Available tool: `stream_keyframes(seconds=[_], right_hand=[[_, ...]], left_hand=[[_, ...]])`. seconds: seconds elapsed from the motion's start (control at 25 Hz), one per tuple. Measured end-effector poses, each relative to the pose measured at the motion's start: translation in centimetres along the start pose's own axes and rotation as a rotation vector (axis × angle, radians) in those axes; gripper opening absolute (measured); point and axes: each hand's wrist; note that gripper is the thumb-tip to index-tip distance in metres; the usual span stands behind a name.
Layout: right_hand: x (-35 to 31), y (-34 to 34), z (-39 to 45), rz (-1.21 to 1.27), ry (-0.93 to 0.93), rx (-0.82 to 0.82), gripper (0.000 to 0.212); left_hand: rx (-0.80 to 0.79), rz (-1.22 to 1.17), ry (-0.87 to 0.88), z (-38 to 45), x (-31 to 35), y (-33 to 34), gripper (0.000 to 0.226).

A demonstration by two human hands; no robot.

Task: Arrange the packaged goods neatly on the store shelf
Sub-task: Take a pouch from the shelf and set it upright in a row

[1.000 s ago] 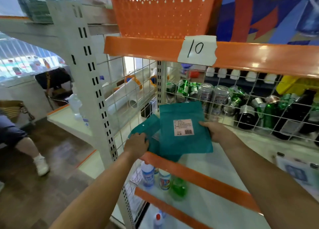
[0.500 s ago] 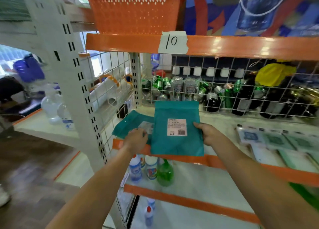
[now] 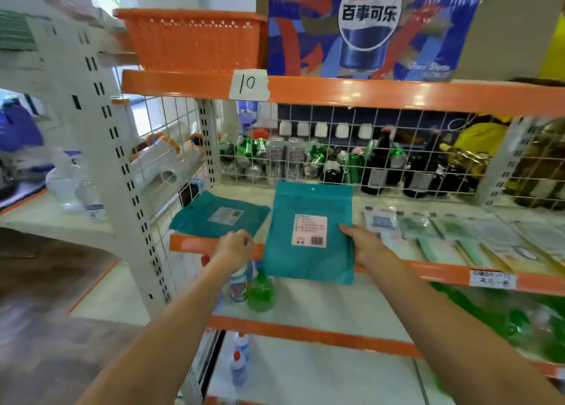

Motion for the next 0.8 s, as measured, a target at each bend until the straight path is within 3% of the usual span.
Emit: stream_keyframes(seconds=[0.24,0.48,0.8], right_hand=[[3.6,-3.3,-4.5,-0.019,0.067,0.033,0.022],[7.9,-4.2,-8.8,-0.001,0.130,0.024,0.028],[8.7,-3.3,-12.6,0.011,0.015,0.053,0.027]], left_hand=[[-0.056,-0.026,0.015,-7.6,1.0,3.7,0.025],[-0.102,-0.172,-0.091,-13.2,1.3,5.5,0.029],[-0.179,-0.287,-0.123,-15.8,0.7,3.5,0.034]])
Point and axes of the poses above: each hand's wrist, its own z-axis towards the middle knuckle, its own y-axis out of the palm, x = y × z, and after that the axes turned 2 degrees about -z, right-handed
